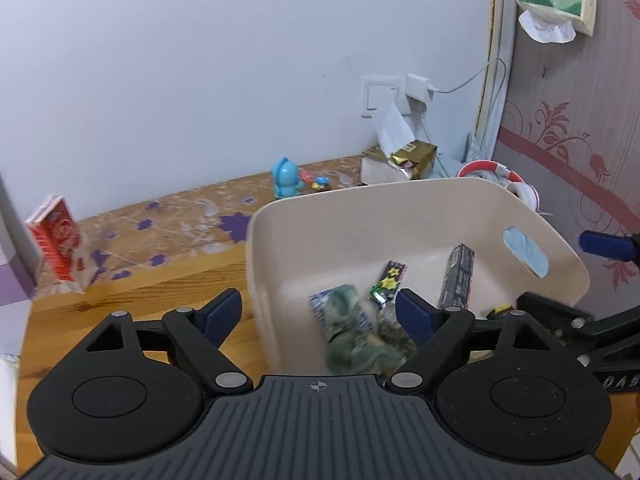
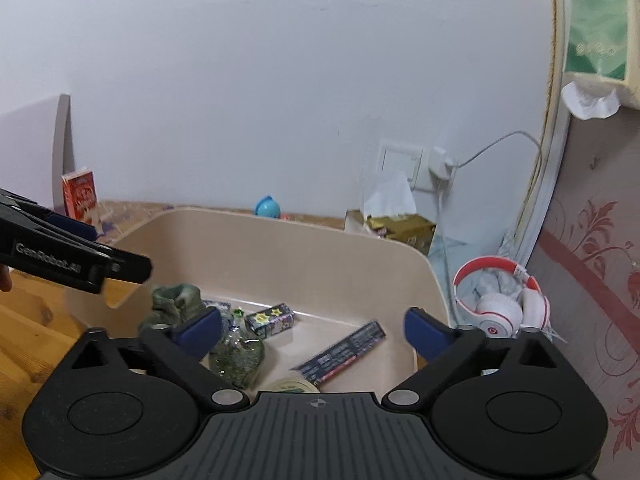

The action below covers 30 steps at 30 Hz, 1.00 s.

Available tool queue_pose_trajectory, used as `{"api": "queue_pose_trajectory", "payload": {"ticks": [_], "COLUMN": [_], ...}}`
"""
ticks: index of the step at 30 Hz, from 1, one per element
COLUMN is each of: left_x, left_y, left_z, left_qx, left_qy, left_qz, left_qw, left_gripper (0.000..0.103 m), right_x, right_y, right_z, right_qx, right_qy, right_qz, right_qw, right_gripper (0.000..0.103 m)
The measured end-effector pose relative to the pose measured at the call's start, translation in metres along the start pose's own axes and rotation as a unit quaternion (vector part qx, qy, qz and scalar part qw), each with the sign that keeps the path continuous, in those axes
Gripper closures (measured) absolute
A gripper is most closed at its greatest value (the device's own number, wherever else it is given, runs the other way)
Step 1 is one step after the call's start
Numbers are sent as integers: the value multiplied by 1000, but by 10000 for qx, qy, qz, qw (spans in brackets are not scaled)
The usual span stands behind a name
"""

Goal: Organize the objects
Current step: 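Lift the cloth and tin over the bin and open both tools, then grasp the white box with the left tool while the right tool grasps the wooden clothespin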

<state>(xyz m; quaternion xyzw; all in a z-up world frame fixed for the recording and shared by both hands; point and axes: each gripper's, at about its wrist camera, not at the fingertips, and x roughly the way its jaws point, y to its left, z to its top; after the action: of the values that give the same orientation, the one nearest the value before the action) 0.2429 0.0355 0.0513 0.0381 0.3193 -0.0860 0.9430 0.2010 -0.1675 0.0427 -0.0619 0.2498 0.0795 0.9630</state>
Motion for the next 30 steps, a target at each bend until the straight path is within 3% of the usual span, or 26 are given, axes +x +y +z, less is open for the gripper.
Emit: {"api": "queue_pose_trajectory", "payload": {"ticks": [7, 12, 16, 20, 30], "left_x": [-28, -14, 5, 20, 41], "left_y": [15, 23, 27, 34, 50], "left_z": [-31, -56, -77, -94, -104], "left_qx": [129, 117, 67, -187, -540], "left_qy": [65, 443, 800, 915, 1148], "left_qz": [79, 137, 108, 128, 103], "left_qw": [9999, 9989, 9967, 9955, 9919], "left_gripper": [13, 13, 13, 13, 13], "right_x": [-27, -28, -4, 22, 50], "right_y": [13, 31, 49, 70, 102], "right_z": [-10, -28, -45, -61, -73], "right_qx": [208, 292, 389, 339, 174], "right_qy": [-81, 134, 642, 1068, 1380], "right_qz": [158, 339, 542, 698, 839], "right_qw": [9996, 9989, 9957, 9913, 9867], "right_gripper": [0, 0, 0, 0, 0]}}
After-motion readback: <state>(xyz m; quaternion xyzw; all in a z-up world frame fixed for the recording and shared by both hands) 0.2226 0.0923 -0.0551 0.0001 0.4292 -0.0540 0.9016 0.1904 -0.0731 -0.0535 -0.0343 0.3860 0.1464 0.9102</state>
